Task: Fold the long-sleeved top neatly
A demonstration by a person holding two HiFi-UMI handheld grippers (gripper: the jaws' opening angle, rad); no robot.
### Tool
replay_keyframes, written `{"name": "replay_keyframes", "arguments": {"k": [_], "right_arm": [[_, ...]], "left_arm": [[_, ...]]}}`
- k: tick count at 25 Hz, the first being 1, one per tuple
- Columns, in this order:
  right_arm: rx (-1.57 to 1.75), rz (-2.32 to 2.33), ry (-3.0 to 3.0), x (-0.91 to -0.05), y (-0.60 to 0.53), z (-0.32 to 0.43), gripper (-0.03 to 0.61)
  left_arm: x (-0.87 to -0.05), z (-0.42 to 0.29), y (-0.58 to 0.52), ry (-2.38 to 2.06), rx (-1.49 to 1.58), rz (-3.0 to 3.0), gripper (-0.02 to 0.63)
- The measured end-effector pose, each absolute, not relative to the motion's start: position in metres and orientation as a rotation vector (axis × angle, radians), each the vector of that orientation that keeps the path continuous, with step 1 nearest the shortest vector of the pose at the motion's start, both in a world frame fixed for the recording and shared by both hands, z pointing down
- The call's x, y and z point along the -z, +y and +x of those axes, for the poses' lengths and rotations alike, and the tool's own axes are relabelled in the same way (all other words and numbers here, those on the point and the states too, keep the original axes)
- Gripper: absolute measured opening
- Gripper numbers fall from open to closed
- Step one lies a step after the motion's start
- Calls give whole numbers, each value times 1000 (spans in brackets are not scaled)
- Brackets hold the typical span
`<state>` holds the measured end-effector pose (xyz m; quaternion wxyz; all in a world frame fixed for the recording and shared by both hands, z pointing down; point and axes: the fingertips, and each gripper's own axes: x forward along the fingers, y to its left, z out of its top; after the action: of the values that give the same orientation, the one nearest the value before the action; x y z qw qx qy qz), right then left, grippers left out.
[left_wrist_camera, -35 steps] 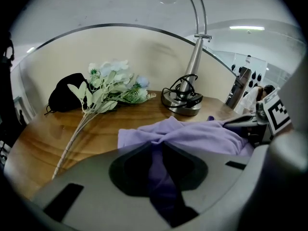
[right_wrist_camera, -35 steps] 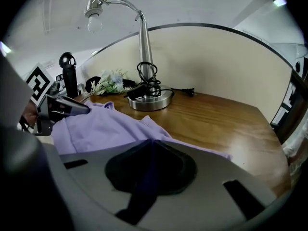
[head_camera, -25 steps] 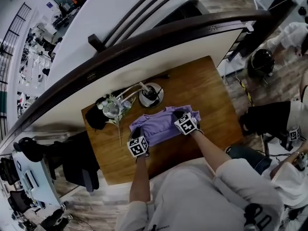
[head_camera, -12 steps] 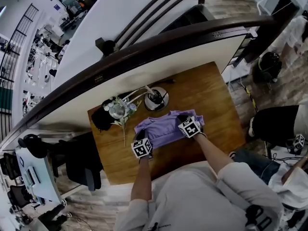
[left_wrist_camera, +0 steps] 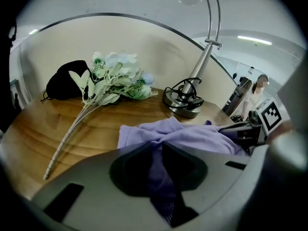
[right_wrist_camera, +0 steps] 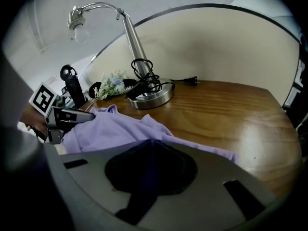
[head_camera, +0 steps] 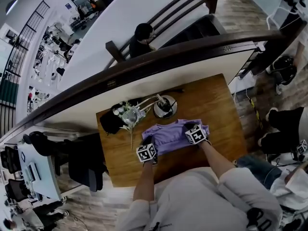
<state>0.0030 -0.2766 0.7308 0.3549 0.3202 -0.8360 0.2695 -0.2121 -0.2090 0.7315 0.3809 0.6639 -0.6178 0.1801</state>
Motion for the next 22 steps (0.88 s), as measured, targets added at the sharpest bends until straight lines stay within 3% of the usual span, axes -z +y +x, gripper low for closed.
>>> {"name": "replay_keyframes", "arguments": {"k": [19, 22], "right_arm": [[-777, 852, -2162, -726, -281, 0, 28], [-828, 938, -2278, -693, -285, 10, 63]], "left_arm": [[-732, -214, -212, -1503, -493, 1694, 77], [-714, -213, -211, -1467, -417, 1784, 77]]}}
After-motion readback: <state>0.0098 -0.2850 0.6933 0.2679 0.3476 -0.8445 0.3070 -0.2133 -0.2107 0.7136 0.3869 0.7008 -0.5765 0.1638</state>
